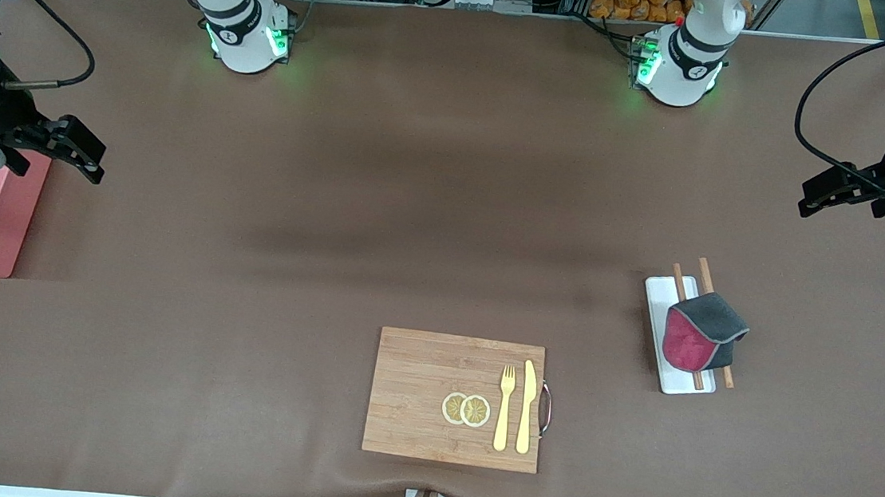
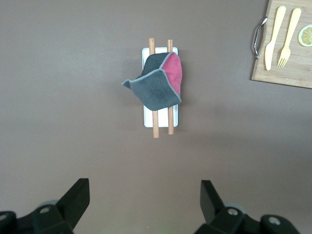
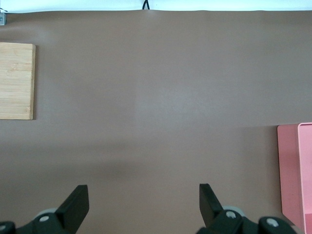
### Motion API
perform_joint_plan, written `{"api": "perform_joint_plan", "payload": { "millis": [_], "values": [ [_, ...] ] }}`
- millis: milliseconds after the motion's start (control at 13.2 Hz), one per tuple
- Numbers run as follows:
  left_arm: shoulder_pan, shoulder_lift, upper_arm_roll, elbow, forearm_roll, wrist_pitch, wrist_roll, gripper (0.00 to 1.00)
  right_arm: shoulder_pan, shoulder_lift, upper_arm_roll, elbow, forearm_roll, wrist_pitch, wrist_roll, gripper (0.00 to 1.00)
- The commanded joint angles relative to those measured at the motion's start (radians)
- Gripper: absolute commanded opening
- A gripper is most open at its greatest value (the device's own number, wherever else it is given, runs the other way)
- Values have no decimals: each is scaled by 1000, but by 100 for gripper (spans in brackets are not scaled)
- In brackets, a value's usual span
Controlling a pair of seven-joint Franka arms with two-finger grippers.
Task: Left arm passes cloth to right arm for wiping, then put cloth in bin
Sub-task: 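Move the left gripper down toward the grey-pink cloth on the tray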
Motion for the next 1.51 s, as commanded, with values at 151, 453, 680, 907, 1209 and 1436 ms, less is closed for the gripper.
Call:
{"api": "perform_joint_plan", "payload": {
  "millis": [151,453,680,907,1209,1436],
  "values": [
    [-1,7,-2,15,1,-8,-15,100,-12,6,8,11,4,-32,18,100],
    [-3,33,-5,14,-1,-6,0,100,-15,15,8,8,4,-44,15,100],
    [0,102,-6,11,-2,20,3,100,-22,18,8,8,4,-76,13,100],
    [2,155,-5,-61,-1,150,-9,100,-32,18,8,8,2,-86,3,100],
    [8,272,-3,-176,117,405,-8,100,-39,20,8,8,-4,-86,0,100],
    [55,361,-5,-172,161,472,-12,100,-47,20,8,9,-10,-81,-11,100]
  ]
}}
